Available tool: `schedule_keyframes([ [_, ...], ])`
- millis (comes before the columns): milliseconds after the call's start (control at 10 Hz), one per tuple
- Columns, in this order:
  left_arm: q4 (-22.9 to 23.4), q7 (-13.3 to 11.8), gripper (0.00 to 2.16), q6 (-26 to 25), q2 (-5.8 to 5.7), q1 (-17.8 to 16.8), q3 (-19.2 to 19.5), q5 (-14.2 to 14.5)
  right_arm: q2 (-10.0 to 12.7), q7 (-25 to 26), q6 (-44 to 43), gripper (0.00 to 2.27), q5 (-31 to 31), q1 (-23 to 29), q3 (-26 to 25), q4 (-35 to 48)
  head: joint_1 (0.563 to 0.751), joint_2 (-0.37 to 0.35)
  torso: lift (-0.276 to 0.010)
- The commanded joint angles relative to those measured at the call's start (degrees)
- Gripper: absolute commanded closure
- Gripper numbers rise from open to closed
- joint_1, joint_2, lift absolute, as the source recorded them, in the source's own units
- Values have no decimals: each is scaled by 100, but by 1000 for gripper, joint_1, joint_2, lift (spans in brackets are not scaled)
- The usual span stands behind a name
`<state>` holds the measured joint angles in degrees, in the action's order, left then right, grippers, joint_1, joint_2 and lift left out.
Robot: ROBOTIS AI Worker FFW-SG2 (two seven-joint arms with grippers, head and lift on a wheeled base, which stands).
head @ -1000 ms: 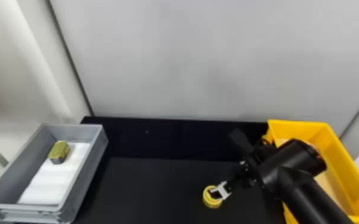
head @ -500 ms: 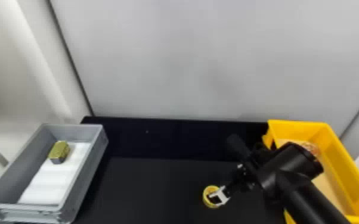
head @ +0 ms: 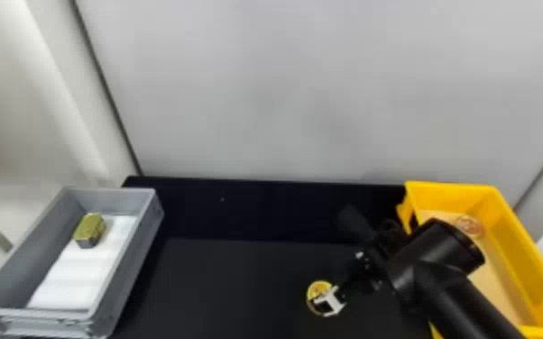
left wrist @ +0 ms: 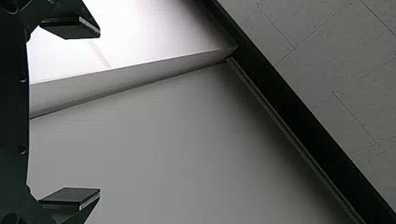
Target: Pick up the round yellow can and place it in the yellow rectangular box
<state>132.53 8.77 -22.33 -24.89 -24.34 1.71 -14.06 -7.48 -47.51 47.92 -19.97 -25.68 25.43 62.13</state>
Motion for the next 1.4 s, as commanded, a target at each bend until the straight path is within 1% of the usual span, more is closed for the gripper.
schedule_keyframes([
  [0, -8, 2, 87, 0, 9, -10, -22, 0, 27, 37, -123, 51, 53, -7, -11, -157, 663, 54, -10],
  [300, -8, 2, 87, 0, 9, -27, -48, 0, 97, 64, -211, 51, 71, -7, -2, -324, 663, 54, -10],
  [500, -17, 2, 87, 0, 18, -27, -57, 0, 106, 90, -299, 51, 89, -16, -2, -456, 663, 54, -10],
  [700, -17, 2, 87, 9, 18, -27, -57, 0, 124, 125, -545, 51, 150, -60, 16, -693, 663, 54, -10],
  [1000, -26, 2, 87, 35, 9, -18, -57, 0, 159, 161, -773, 131, 168, -78, 16, -860, 663, 54, -10],
  [1100, -17, -7, 87, 35, 9, -1, -39, 0, 150, 152, -765, 292, 168, -69, 25, -816, 663, 54, -10],
  [1200, -8, -7, 87, 26, 0, 17, -22, 9, 115, 143, -598, 596, 141, -51, 42, -640, 663, 54, -10],
  [1300, 9, -7, 87, 9, 0, 34, -4, 9, 62, 108, -501, 653, 97, 1, 7, -438, 663, 54, -10],
])
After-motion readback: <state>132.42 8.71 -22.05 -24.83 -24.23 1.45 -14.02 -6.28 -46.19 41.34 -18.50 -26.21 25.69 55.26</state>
